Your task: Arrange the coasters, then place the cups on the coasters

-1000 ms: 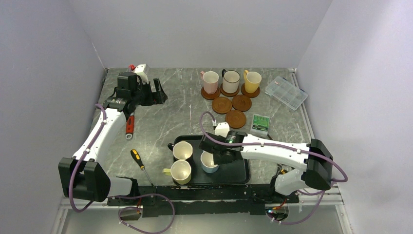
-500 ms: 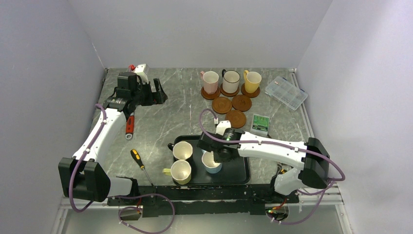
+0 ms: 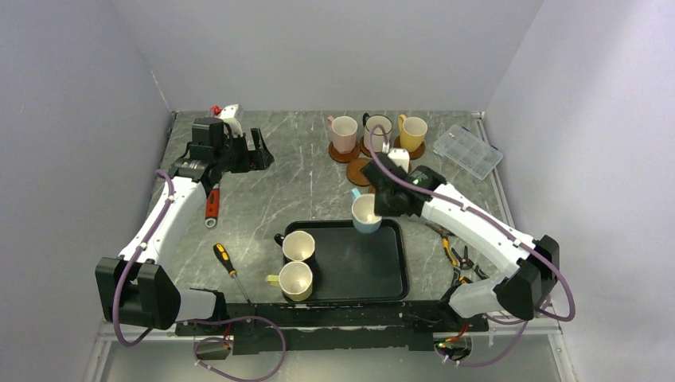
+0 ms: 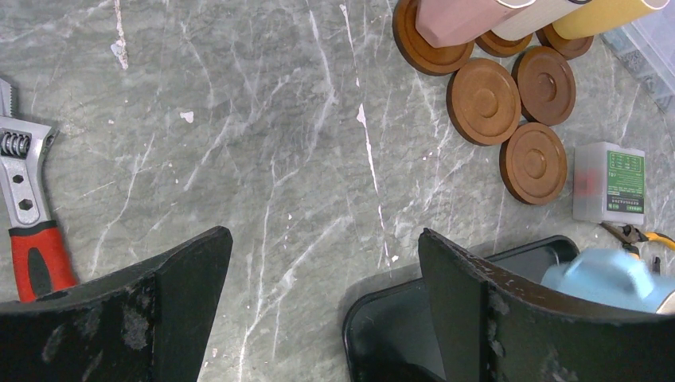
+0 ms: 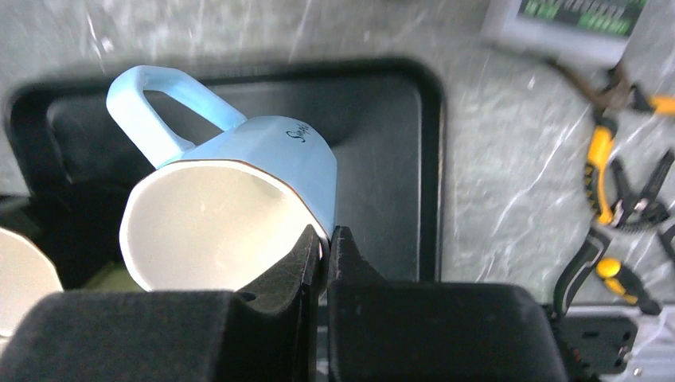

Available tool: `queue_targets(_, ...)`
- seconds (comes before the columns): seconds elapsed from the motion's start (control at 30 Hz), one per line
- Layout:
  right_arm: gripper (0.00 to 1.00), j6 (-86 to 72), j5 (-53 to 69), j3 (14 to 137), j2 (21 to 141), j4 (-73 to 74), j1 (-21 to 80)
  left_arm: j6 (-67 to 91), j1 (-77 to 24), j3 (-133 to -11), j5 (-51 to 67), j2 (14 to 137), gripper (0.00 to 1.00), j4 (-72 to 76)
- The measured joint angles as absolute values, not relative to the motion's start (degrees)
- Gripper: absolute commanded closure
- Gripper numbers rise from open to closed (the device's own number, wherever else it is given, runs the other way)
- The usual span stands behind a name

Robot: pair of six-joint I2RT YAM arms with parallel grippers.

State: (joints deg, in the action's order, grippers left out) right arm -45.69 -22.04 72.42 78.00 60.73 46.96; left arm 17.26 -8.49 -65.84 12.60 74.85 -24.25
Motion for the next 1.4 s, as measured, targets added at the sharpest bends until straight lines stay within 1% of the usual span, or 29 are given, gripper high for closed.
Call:
queue_targets(0.1,1.00,-38.00,-20.97,76.20,79.70,57.71,41.28,17.23,-8.49,-65.84,12.53,74.85,0.07,-24.27)
queue_targets(0.3,1.00,-25.96,-15.84,85.45,89.84,51.05,33.23,16.82,-8.49,-65.84,11.31,74.85,0.07,-24.36)
queue_targets(0.4,1.00,-21.10,-12.10,87.00,94.28,47.51,30.15,16.58,-8.49,-65.84,10.57,74.85,0.07,-24.47)
queue_targets(0.6,1.00,-13.78,-6.72,88.58,99.79,44.97,25.10,15.94,-8.49,-65.84,9.47,74.85,0.07,-24.49)
queue_targets(0.97,1.00,-4.86,0.08,93.51,105.16,40.82,19.92,15.70,-8.49,-65.84,9.02,75.16,0.07,-24.53)
queue_targets(1.4,1.00,-2.35,2.02,98.52,111.59,39.48,18.94,15.51,-8.49,-65.84,8.05,76.36,0.07,-24.67)
